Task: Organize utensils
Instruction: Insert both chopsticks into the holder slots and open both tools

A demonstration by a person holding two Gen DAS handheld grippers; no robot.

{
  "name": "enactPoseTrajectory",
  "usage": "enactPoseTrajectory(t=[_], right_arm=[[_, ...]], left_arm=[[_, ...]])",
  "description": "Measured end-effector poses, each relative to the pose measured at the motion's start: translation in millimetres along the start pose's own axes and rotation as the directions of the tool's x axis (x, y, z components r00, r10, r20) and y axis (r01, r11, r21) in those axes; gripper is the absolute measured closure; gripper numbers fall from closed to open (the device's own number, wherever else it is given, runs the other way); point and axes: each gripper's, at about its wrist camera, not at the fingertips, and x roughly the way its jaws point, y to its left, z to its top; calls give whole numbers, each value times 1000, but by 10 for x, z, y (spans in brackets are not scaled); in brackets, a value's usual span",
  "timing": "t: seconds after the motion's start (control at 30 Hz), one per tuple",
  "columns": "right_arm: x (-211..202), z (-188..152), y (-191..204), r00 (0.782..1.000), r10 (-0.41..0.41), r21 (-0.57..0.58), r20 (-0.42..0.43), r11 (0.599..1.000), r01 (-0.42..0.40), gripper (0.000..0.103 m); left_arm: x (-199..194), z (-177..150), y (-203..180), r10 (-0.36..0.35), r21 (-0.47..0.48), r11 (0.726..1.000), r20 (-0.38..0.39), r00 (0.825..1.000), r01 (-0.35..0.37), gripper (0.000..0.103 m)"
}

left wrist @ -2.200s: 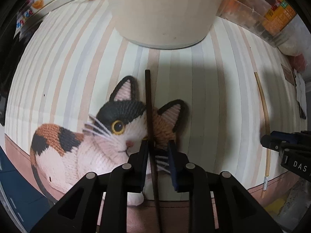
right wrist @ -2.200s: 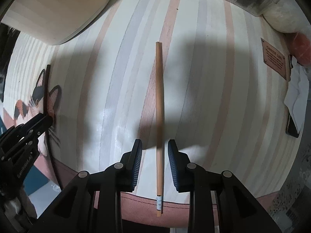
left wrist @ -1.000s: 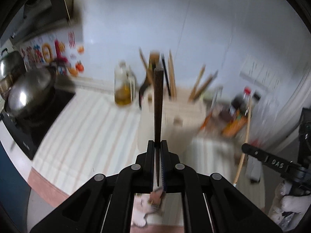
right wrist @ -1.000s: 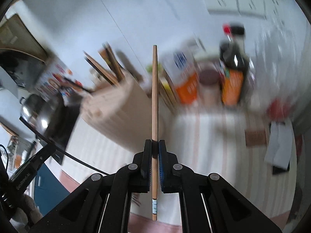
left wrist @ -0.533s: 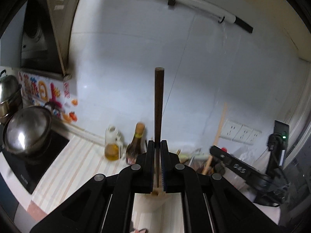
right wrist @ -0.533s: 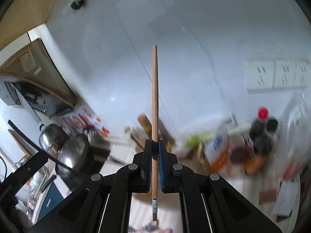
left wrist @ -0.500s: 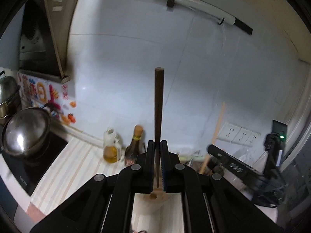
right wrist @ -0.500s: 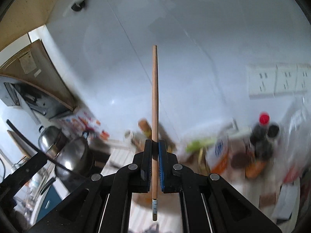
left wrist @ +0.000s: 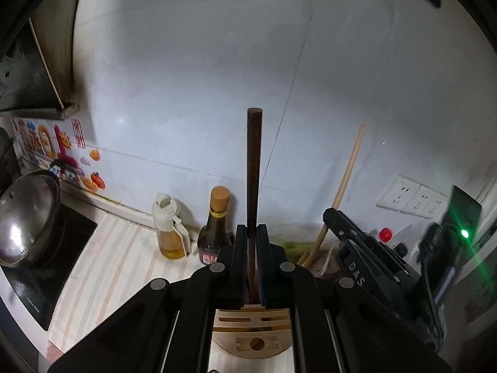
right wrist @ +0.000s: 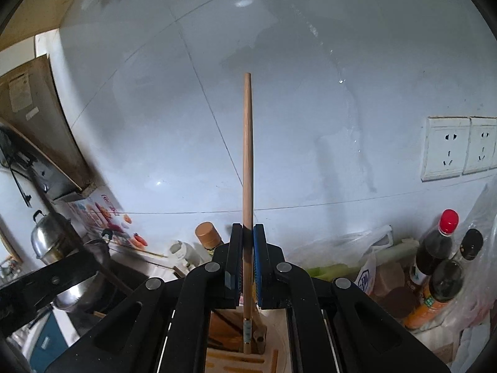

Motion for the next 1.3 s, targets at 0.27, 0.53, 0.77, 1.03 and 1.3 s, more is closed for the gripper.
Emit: enactPoseTrajectory(t=[0.27,0.53,0.77,1.03,1.3], right_arm=[[92,-246,80,1000,-9,-58,19,998,10,96],[82,-368,43,1000,8,-89,-16,996,-9,96],[-83,-306,-33,993,57,-50,-103,997,-63,59],[-566,-235,-208,988,-19,-34,-155,999,14,31],[-723,-556,-231,954,-192,-178,-231,972,152,1]], left_arm=[[320,-127,104,3,-20,1000,-76,997,-4,100],[369,-192,159,-3,-38,999,-121,993,-2,99],[197,-178,195,28,-75,996,-133,991,-38,79],[-160,-285,289,152,-57,986,-68,986,-156,8],[-175,-723,277,286,5,958,-65,956,-286,0]])
